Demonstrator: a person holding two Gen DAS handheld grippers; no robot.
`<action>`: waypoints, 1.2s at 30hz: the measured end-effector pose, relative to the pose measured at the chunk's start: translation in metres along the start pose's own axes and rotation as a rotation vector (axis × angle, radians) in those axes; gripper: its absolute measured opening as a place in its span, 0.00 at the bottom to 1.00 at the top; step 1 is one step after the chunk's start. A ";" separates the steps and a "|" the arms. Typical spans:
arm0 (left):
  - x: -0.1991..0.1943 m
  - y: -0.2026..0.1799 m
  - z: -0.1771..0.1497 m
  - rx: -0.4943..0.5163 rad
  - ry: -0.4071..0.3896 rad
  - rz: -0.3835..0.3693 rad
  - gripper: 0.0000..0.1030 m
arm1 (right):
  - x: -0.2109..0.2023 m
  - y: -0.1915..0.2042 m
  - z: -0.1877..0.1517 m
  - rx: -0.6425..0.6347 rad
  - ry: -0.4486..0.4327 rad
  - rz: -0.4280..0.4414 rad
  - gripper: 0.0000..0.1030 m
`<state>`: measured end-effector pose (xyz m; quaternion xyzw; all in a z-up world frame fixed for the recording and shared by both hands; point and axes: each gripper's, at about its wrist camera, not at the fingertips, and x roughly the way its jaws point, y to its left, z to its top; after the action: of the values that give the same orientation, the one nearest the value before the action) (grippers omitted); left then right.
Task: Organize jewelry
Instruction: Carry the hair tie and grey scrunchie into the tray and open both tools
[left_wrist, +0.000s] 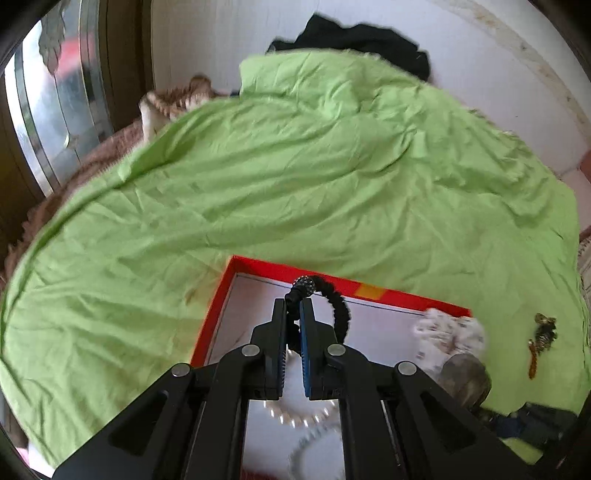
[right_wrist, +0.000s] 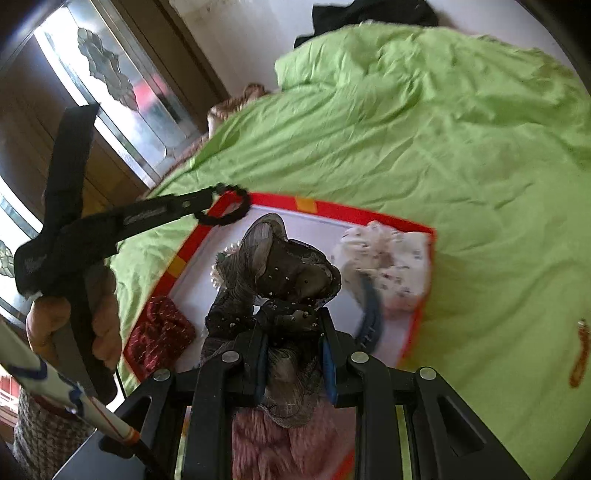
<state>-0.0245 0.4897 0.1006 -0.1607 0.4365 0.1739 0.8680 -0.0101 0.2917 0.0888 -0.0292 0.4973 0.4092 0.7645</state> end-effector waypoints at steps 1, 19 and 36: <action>0.008 0.002 0.000 -0.003 0.011 0.007 0.06 | 0.011 0.000 0.001 0.002 0.012 0.000 0.25; -0.043 0.011 -0.013 -0.049 -0.099 -0.018 0.36 | -0.008 0.023 -0.008 -0.189 -0.098 -0.174 0.67; -0.185 -0.107 -0.156 -0.002 -0.326 0.040 0.61 | -0.139 -0.048 -0.145 -0.074 -0.197 -0.364 0.76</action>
<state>-0.1904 0.2978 0.1757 -0.1224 0.2927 0.2153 0.9236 -0.1096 0.1114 0.1079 -0.1064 0.3915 0.2831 0.8690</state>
